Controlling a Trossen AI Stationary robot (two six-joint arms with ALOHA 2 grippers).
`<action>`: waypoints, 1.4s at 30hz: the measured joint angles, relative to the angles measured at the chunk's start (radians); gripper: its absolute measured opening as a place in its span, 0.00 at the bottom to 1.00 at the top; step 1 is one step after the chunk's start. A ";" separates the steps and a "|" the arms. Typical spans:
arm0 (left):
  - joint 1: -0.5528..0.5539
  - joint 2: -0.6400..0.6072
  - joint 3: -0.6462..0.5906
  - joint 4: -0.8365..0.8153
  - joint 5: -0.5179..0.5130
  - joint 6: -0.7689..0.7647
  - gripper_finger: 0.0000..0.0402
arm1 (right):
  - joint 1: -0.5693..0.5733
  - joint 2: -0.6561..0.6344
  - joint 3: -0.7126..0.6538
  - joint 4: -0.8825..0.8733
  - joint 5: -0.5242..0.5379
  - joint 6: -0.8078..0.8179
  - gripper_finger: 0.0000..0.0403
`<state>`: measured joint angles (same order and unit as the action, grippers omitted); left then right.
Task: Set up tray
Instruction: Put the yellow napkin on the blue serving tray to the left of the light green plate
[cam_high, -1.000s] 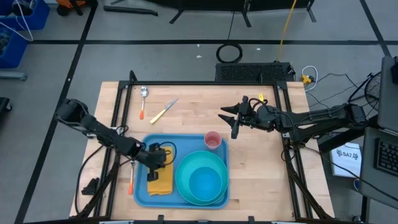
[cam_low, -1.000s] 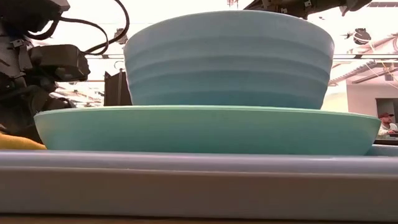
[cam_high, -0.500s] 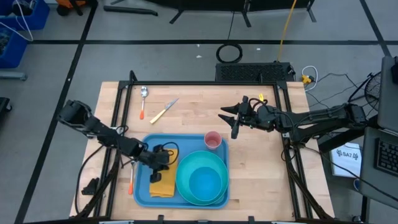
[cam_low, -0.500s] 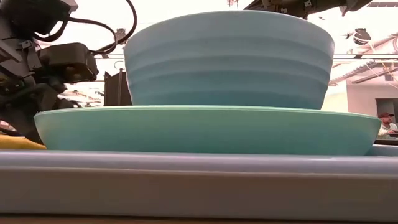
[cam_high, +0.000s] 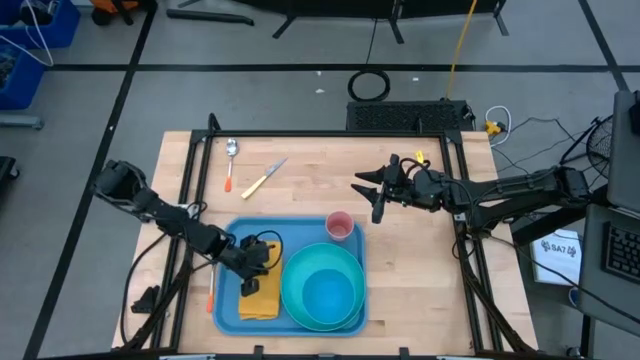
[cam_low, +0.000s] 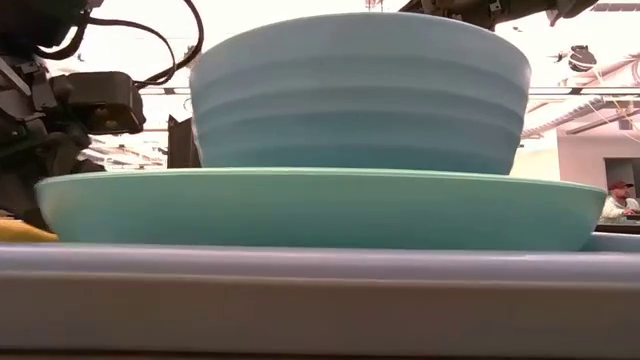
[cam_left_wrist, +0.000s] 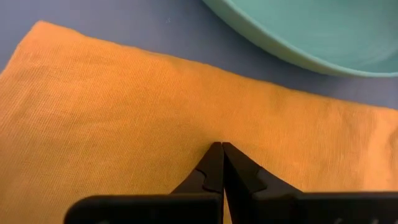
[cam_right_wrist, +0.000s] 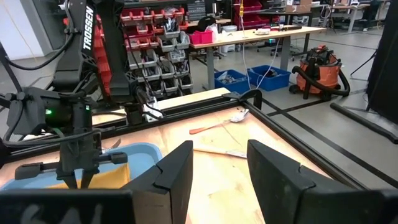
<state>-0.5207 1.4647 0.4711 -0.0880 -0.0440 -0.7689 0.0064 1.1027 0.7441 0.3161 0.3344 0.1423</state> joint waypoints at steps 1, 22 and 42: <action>-0.006 -0.001 0.001 -0.012 0.006 -0.018 0.00 | 0.000 0.000 0.000 -0.001 0.000 0.000 0.35; -0.045 -0.187 0.023 -0.325 -0.005 -0.127 0.00 | 0.000 0.000 0.000 -0.007 0.000 -0.005 0.35; -0.028 -0.167 0.030 -0.212 0.037 -0.080 0.02 | -0.001 0.000 0.000 -0.007 0.002 -0.003 0.35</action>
<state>-0.5491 1.2972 0.5015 -0.2999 -0.0069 -0.8490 0.0055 1.1027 0.7441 0.3088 0.3359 0.1396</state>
